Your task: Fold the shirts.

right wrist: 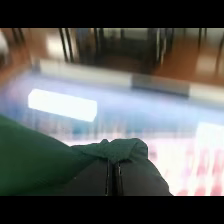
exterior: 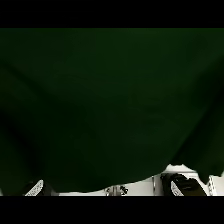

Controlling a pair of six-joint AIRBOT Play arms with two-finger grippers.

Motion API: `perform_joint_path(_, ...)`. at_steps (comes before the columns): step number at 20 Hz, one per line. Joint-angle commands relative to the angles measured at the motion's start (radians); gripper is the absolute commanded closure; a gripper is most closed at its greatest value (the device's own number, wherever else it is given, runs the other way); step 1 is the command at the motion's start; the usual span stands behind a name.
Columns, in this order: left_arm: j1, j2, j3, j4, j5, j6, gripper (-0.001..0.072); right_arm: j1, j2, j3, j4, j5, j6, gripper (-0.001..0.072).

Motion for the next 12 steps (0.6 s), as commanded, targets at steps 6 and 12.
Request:
perform_joint_path(6,-0.001,-0.033,-0.932,-0.01,0.285,-0.017,0.0677,0.0,-0.135,-0.766,-0.042,-0.209,0.063,0.065)
perform_joint_path(12,-0.001,-0.255,-1.09,-0.297,0.714,-0.137,0.0676,0.001,-0.463,-0.822,0.328,-0.825,0.261,0.065)
